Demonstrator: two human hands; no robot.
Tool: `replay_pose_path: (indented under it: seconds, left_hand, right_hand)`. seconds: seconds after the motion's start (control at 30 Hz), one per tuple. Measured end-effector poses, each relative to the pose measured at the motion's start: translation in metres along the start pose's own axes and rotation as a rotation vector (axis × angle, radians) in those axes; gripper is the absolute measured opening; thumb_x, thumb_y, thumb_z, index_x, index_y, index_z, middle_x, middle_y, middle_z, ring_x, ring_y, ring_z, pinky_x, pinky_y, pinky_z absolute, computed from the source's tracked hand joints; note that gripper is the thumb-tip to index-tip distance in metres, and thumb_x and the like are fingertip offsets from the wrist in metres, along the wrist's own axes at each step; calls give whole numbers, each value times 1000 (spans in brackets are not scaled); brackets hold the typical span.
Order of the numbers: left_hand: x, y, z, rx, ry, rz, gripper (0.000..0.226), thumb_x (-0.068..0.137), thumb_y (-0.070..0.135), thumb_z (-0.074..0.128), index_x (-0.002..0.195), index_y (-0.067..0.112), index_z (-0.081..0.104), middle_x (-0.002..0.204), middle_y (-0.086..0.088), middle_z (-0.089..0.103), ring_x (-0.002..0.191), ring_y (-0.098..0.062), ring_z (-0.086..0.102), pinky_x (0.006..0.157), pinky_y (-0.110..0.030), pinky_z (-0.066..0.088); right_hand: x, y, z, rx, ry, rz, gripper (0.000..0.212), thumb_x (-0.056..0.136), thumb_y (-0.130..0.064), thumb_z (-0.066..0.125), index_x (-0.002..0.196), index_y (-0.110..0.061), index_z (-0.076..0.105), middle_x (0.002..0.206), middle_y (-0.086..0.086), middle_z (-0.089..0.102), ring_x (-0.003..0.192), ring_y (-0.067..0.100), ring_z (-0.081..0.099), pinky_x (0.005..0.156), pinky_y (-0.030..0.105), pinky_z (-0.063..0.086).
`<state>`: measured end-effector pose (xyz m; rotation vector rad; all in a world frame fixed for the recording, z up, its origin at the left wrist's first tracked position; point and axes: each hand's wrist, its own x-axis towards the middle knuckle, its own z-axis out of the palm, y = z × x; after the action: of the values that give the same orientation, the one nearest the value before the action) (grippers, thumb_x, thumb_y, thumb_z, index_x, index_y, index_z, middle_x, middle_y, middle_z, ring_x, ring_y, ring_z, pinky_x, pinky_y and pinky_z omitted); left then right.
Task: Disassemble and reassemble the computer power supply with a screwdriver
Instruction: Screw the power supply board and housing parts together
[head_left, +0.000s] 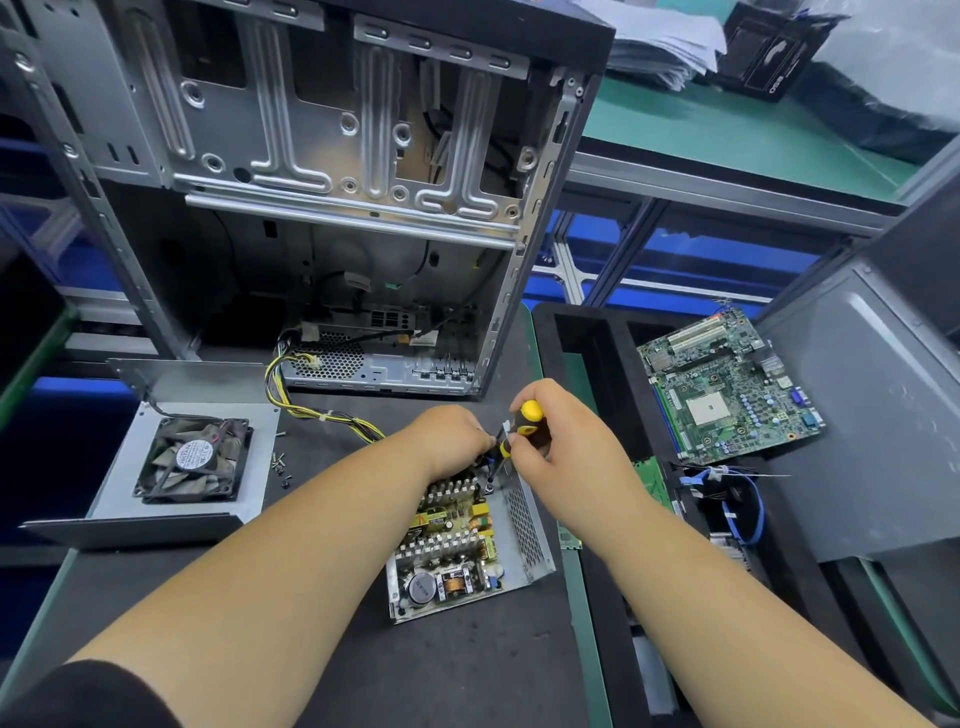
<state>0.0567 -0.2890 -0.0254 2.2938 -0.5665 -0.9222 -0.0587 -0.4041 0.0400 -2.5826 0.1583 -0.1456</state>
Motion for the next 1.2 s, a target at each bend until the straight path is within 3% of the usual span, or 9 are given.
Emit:
replay_pose_path:
  seconds: [0.43,0.83,1.07,1.2]
  left_hand:
    - [2,-2,4,80,9,26,30,93,29,53,68,12,51,64,-5,43,62,-21,40,55,-33,27]
    - [6,-4,6,70,25,22,31,95,31,53,93,5,69,100,-19,67,84,-26,55,82,-40,48]
    - [7,-4,6,88,13,25,27,94,31,52,83,10,65,86,-12,61,79,-25,52,73,-36,43]
    - [6,-3,5,119,10,23,29,92,28,50,68,13,53,76,-9,52,74,-25,47,65,-35,36]
  right_hand:
    - [0,0,0,-7,-37,6,19,91,-20,61,99,-29,45,82,-9,52,59,10,47,58,32,47]
    - [0,0,4,16,-46,20,19,90,-19,62,96,-29,46,78,-10,52,57,7,45,54,25,41]
    - [-1,2,4,-13,-61,15,22,89,-21,62,94,-34,44,78,-11,51,57,6,47,52,22,39]
    - [-1,0,2,-41,-111,1,23,89,-20,60,94,-36,43,84,-10,54,60,9,48,56,31,46]
